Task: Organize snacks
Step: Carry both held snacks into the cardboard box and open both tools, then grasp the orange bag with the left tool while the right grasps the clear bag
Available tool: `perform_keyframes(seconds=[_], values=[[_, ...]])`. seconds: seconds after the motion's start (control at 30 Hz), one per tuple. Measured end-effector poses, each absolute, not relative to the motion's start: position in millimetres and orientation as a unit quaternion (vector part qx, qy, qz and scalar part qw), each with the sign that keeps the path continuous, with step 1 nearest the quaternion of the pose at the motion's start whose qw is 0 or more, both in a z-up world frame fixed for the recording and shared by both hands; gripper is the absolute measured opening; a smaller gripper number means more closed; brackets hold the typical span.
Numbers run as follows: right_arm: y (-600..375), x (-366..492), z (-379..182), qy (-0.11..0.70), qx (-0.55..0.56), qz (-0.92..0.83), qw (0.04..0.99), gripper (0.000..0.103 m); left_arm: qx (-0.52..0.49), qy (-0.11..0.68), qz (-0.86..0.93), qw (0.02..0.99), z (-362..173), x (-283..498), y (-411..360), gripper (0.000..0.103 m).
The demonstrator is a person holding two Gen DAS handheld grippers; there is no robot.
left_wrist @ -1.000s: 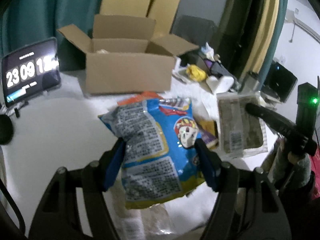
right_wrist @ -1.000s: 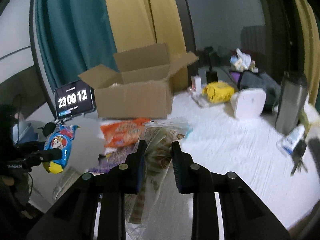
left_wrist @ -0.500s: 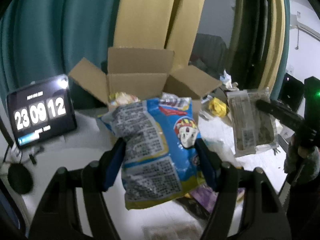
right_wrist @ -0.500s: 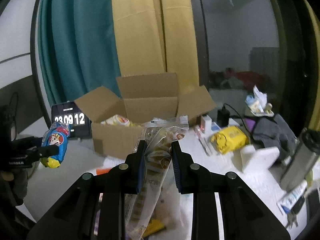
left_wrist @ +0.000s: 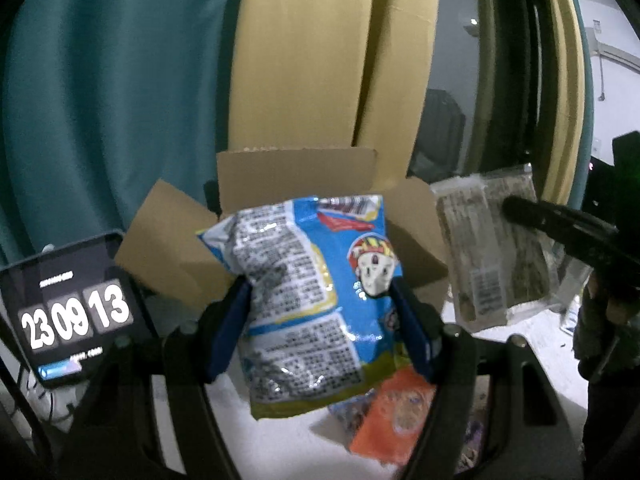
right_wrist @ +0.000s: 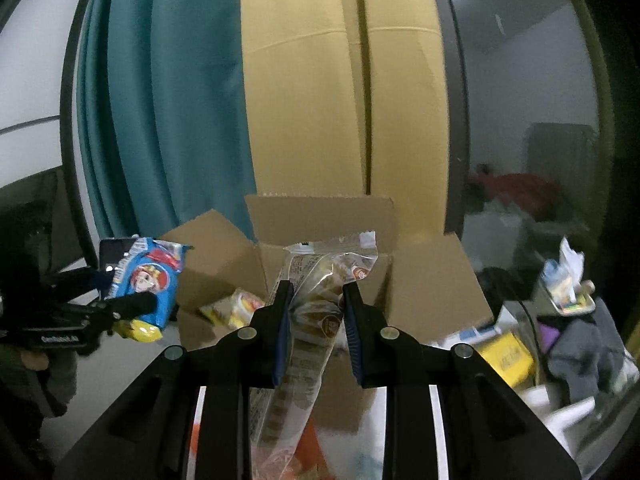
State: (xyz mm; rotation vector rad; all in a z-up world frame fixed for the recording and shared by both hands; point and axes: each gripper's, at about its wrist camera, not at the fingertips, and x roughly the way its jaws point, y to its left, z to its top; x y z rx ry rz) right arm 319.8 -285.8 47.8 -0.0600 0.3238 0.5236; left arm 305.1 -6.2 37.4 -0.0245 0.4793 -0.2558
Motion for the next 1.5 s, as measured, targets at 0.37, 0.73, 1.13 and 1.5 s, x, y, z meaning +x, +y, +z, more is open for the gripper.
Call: perform_keyframes(seconds=[0.37,0.73,1.13,1.5], values=[[-253.2,401.3,39.3,0.166,-0.024,0.265,0.950,0.026,-0.026,0.262,-0.108,0.959,15.5,394.6,-2.2,0.071],[-218.6,433.3,15.1,0.177,-0.065,0.250,0.950,0.074,-0.052,0.265,-0.102,0.957,12.2,417.1,6.0,0.095],[-246.6,373.2,16.6,0.192,-0.054,0.237,0.951,0.074,-0.048,0.245,-0.110,0.962,33.9,345.8,6.9,0.095],[-281.6,315.5,-5.4,0.217,-0.040,0.210,0.952,0.074,-0.044,0.275,-0.131,0.951,7.1,287.2,-11.1,0.095]])
